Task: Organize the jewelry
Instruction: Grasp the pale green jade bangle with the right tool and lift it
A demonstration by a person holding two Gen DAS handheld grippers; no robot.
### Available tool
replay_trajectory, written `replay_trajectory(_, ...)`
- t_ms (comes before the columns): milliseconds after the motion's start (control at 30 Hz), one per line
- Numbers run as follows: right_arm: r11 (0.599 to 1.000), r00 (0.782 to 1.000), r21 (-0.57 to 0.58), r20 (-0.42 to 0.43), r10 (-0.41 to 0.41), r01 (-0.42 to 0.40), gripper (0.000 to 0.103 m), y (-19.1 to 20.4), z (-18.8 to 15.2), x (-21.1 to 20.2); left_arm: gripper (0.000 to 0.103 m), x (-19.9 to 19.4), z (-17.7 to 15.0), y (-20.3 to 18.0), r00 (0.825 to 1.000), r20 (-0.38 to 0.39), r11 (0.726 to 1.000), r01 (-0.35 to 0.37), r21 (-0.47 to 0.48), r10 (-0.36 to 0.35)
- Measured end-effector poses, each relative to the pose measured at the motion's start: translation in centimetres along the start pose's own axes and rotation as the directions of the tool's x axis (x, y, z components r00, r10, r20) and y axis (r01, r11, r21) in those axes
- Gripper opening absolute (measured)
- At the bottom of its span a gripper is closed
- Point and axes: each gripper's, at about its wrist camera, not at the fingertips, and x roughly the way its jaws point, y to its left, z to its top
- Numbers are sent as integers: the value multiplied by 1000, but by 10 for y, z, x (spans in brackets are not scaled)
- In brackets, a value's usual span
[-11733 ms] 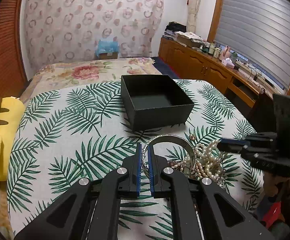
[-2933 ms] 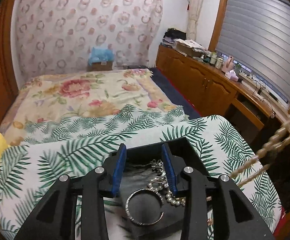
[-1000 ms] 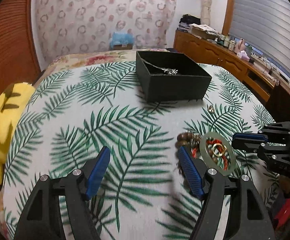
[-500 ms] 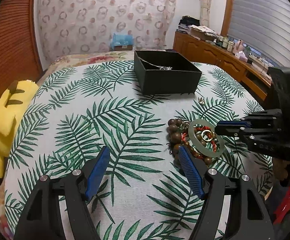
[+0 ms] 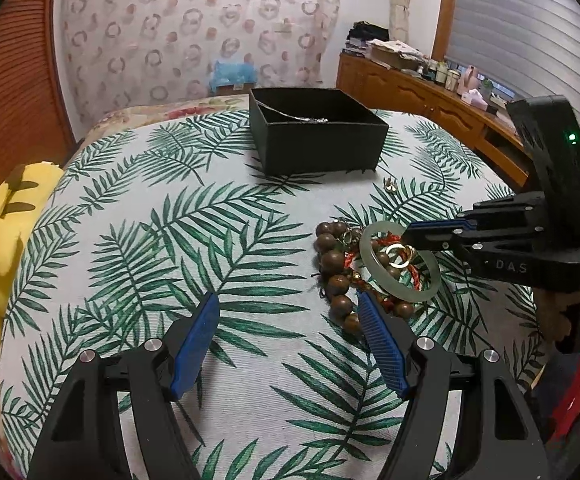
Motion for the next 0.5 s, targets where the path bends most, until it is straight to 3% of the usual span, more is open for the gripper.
replay_trajectory(433, 996, 985, 82, 165, -55, 42, 8, -15, -24, -51, 68, 9, -1, -13, 1000, -28, 999, 11, 43, -10)
replay_trajectory(500, 995, 984, 93, 167, -54, 39, 8, -17, -28, -55, 60, 11, 1, -14, 999, -30, 999, 23, 46, -22)
